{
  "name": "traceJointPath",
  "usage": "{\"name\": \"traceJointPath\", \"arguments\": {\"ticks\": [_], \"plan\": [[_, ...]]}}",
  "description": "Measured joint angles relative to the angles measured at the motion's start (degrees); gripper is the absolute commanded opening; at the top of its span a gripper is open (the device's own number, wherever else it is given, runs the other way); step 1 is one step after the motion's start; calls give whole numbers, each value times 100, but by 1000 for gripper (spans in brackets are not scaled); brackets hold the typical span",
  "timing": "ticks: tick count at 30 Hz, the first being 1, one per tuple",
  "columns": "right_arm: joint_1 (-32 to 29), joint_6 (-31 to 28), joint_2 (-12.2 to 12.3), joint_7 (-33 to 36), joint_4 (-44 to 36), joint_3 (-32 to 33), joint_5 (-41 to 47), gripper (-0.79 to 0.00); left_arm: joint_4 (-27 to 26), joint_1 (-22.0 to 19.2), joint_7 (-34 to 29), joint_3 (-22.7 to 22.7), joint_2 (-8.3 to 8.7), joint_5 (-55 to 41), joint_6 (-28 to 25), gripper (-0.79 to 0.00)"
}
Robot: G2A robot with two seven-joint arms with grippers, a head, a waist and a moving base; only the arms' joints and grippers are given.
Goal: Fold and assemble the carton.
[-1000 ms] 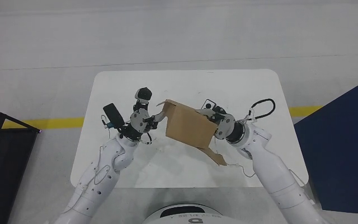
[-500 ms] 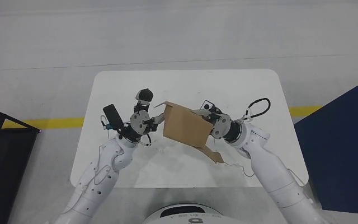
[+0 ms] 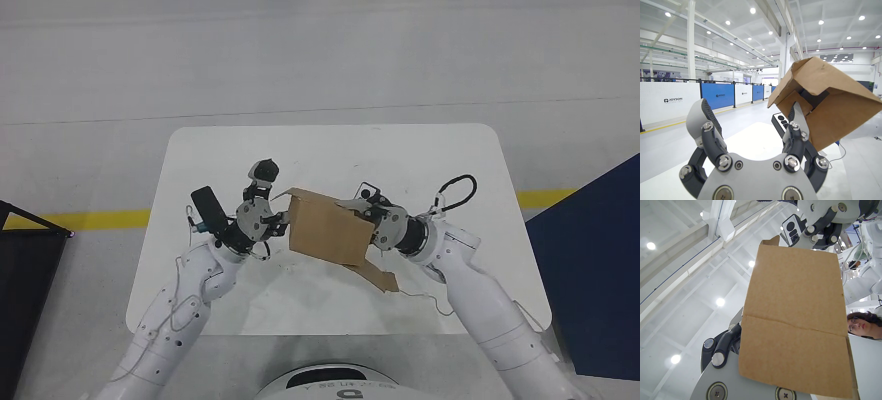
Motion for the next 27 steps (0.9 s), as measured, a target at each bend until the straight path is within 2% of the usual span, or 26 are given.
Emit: {"name": "traceJointPath", "arguments": {"ticks": [12,16,21,27], "plan": [[9,-21,-3,-16,18,1,12,-785,66,330,304,-654,91,-51,77,0],[19,-8,-3,-21,25,-14,-11,-785,-58,408,563,-805,105,-277,-165,0],[21,-9,-3,-19,20,-10,-9,-785,-254,338,470,-711,98,-71,-269,0],[-12,-6,6,-8,-37,30,-4,-785,-277,91,325,-442,46,190,-117,0]]}}
